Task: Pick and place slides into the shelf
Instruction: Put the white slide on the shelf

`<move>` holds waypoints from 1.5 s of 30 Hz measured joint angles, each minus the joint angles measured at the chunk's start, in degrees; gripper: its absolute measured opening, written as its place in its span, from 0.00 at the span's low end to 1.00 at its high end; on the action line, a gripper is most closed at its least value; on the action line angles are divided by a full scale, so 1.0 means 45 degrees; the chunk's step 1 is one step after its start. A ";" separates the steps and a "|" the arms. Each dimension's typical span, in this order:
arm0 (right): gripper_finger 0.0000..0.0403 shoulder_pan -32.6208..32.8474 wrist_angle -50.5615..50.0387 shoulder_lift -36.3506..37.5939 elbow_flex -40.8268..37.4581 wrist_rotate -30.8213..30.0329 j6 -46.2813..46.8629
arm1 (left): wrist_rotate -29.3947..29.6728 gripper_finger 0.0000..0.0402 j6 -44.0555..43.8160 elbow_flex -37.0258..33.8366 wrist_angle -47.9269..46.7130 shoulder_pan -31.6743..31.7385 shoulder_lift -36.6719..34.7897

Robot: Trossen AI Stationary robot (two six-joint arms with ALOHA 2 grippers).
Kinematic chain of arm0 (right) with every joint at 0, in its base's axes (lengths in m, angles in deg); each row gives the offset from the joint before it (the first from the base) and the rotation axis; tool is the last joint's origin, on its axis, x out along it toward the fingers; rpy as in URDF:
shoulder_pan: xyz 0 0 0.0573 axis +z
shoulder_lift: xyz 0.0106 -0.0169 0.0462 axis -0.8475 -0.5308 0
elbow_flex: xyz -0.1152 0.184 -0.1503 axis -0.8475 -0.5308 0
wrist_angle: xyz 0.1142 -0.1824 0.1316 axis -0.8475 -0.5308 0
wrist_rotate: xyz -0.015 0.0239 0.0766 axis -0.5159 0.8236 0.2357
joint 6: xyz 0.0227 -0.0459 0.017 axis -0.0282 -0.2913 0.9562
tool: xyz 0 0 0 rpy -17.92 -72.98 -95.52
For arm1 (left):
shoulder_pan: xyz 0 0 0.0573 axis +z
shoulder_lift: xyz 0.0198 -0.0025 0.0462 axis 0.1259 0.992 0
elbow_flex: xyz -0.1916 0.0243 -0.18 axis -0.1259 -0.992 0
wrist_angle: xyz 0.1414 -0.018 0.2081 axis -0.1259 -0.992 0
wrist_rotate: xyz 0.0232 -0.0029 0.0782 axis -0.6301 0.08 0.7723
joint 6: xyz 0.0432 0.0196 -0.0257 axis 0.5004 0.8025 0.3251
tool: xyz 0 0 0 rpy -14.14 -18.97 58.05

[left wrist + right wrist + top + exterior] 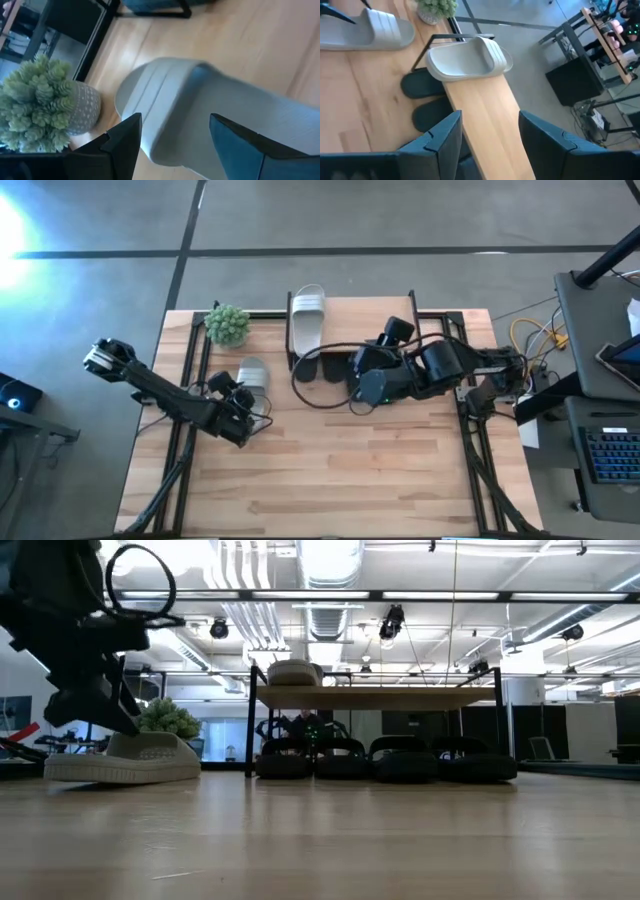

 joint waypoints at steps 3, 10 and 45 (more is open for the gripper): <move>0.46 0.0172 0.0002 -0.0010 -0.0019 0.0010 -0.0005 | -0.0260 0.55 -0.0010 -0.0330 0.0141 0.0216 0.0066; 0.46 0.0232 -0.0002 -0.0015 -0.0051 0.0015 0.0480 | -0.0439 0.55 0.0005 -0.0761 0.0817 0.0934 0.0075; 0.46 0.0655 0.0002 0.0062 -0.0777 0.0365 0.1461 | -0.2340 0.01 0.4711 -0.0809 0.4449 0.4418 0.0114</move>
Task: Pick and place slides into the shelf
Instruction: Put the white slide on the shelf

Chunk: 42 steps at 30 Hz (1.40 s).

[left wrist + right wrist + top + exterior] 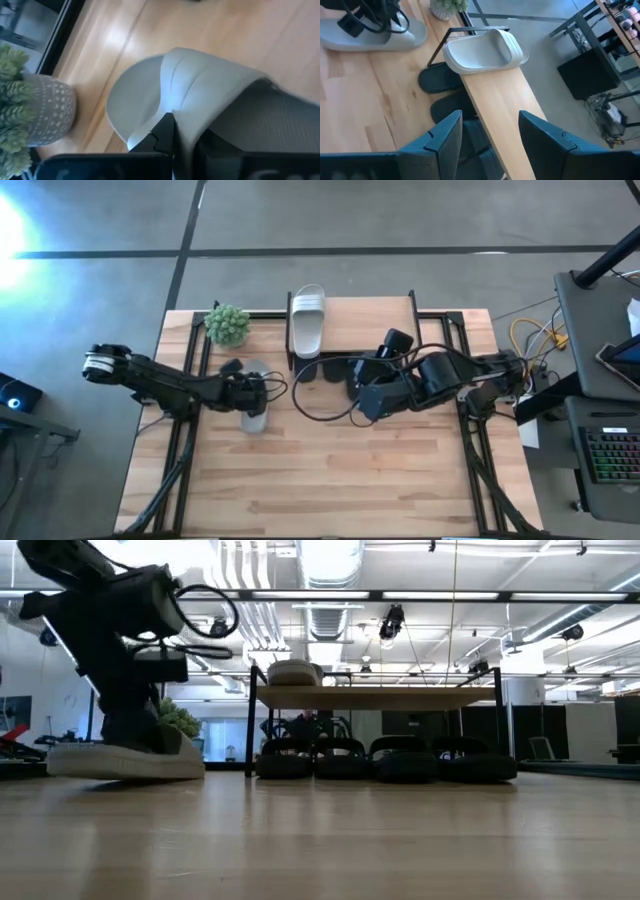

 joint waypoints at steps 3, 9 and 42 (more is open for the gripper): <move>0.46 0.0133 0.0001 0.0157 0.0000 0.0001 0.0560 | -0.0418 0.01 -0.0017 0.0636 -0.0522 -0.0041 -0.0015; 0.46 0.0425 -0.0002 0.0820 -0.0010 -0.0001 0.2222 | -0.0801 0.00 -0.0106 0.2963 -0.3497 -0.0791 -0.0453; 0.46 0.2193 -0.0002 0.3436 -0.0180 -0.3915 0.5159 | 0.0727 0.00 0.8201 1.5428 -0.1298 0.1523 0.5471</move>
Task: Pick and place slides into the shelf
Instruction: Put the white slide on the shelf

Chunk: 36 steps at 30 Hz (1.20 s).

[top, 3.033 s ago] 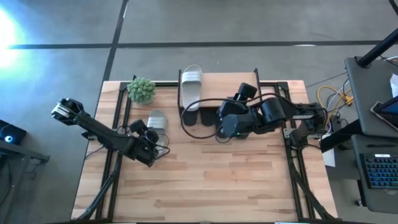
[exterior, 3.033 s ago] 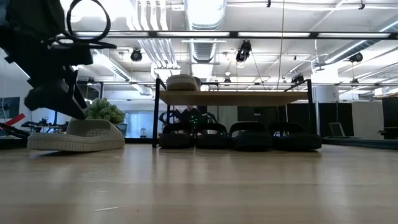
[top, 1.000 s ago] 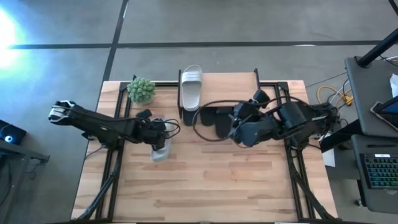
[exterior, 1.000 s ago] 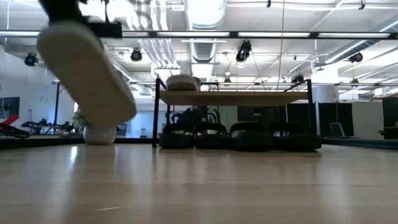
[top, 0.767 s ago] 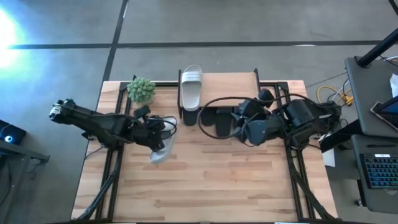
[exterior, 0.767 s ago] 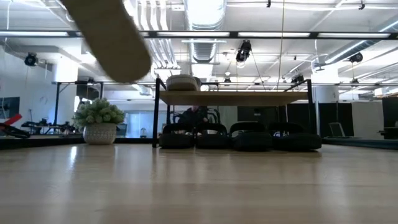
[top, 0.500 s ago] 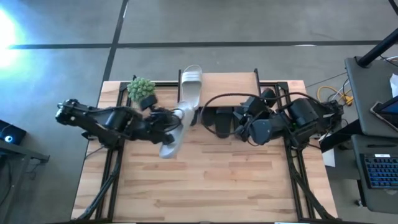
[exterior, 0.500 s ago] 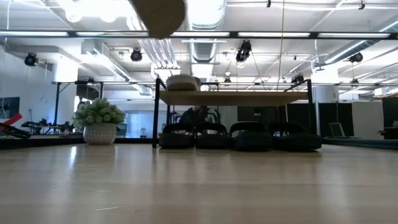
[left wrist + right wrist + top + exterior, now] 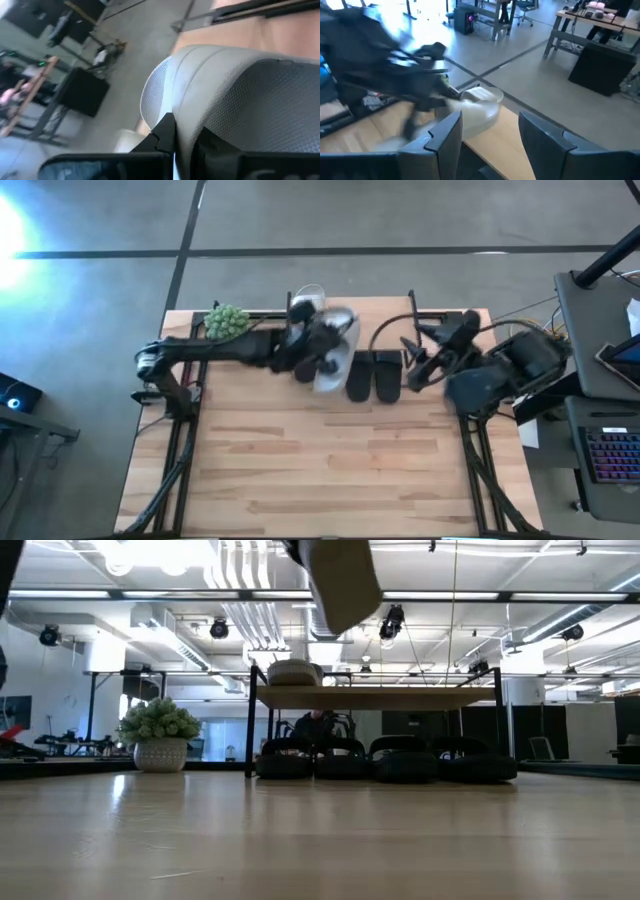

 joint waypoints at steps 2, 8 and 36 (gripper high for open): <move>0.46 -0.0007 -0.0004 0.0405 -0.0015 0.0000 -0.0005 | -0.0026 0.00 0.0447 0.0783 0.0159 0.0704 0.0702; 0.46 -0.0035 -0.0003 0.1451 -0.0050 -0.0307 -0.0402 | -0.0233 0.00 0.0804 0.3350 -0.0323 0.2195 0.2903; 0.46 -0.1457 -0.0003 0.3371 -0.4814 -0.0364 0.2032 | -0.0338 0.00 0.4100 0.5045 -0.0852 0.3902 0.5618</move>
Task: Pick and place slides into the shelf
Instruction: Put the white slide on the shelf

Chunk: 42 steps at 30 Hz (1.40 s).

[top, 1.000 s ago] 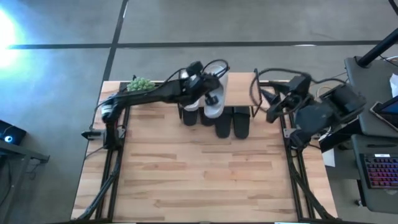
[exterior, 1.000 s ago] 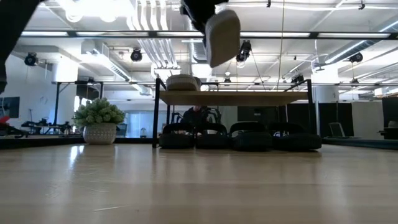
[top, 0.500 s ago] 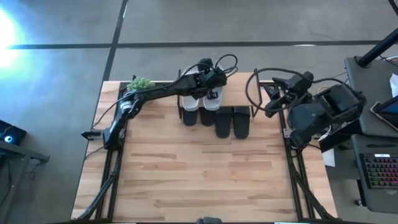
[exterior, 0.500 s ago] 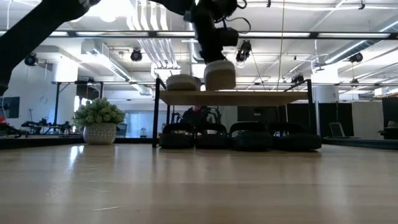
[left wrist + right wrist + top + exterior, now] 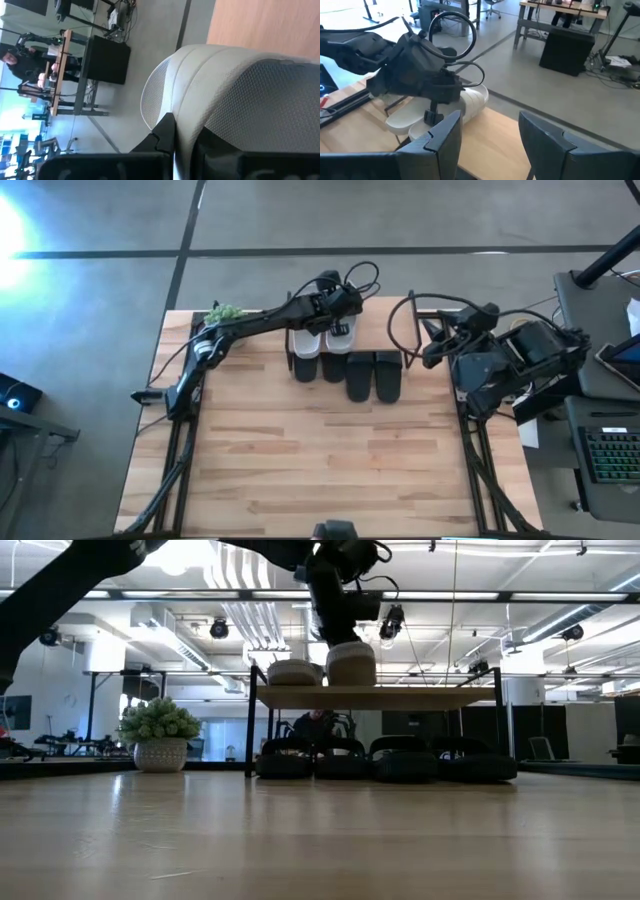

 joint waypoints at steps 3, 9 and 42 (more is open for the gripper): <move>0.46 0.0000 0.0005 0.0086 -0.0048 0.0044 0.0067 | -0.0009 0.00 0.0002 -0.0005 0.0029 0.0038 0.0052; 0.46 0.0000 0.0024 0.0052 -0.0062 0.0201 0.0071 | -0.0579 0.01 -0.0013 -0.0083 0.0065 0.0114 0.0078; 0.46 0.0000 0.0010 0.0052 -0.0062 0.0388 -0.0084 | -0.0329 0.17 -0.1133 -0.0601 0.0245 0.0094 0.0092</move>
